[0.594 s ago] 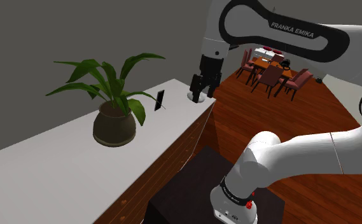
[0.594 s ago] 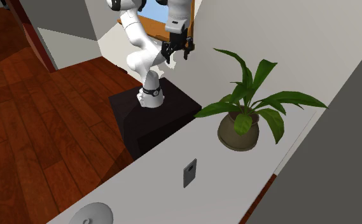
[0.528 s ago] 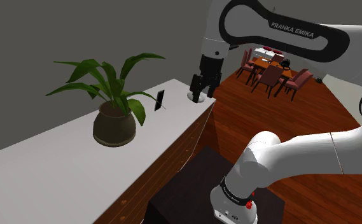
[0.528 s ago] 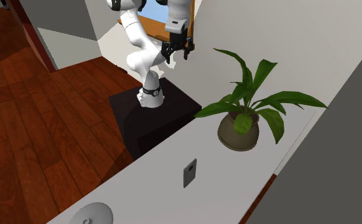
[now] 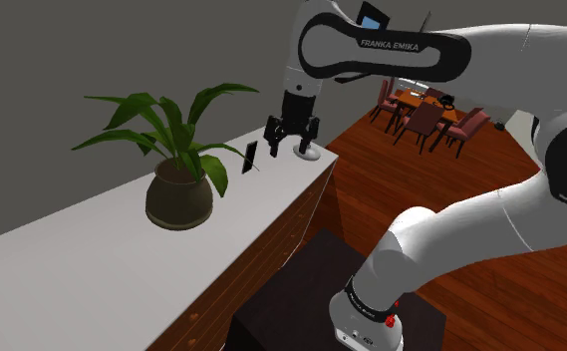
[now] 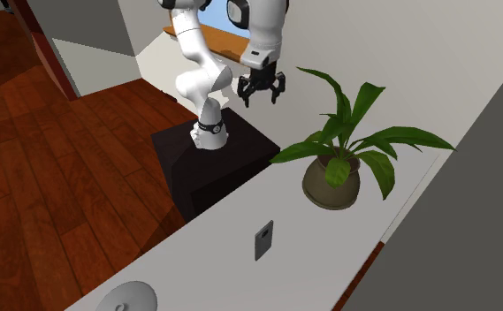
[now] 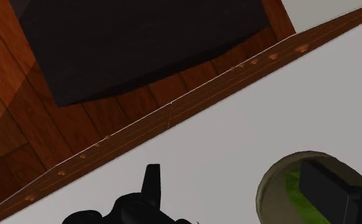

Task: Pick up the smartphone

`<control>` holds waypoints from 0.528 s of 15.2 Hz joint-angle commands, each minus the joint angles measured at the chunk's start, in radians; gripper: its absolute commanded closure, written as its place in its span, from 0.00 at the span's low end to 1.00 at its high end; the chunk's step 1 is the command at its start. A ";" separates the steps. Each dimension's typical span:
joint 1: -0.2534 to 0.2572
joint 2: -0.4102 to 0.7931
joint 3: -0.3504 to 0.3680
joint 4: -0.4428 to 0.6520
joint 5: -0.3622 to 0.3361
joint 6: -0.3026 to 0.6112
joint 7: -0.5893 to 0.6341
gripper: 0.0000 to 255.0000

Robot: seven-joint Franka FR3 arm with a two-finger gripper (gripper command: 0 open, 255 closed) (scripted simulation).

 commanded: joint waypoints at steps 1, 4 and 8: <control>-0.020 0.074 0.006 0.028 0.002 0.055 0.056 0.00; -0.045 0.178 0.013 0.074 0.001 0.122 0.136 0.00; -0.076 0.314 0.013 0.148 -0.006 0.199 0.241 0.00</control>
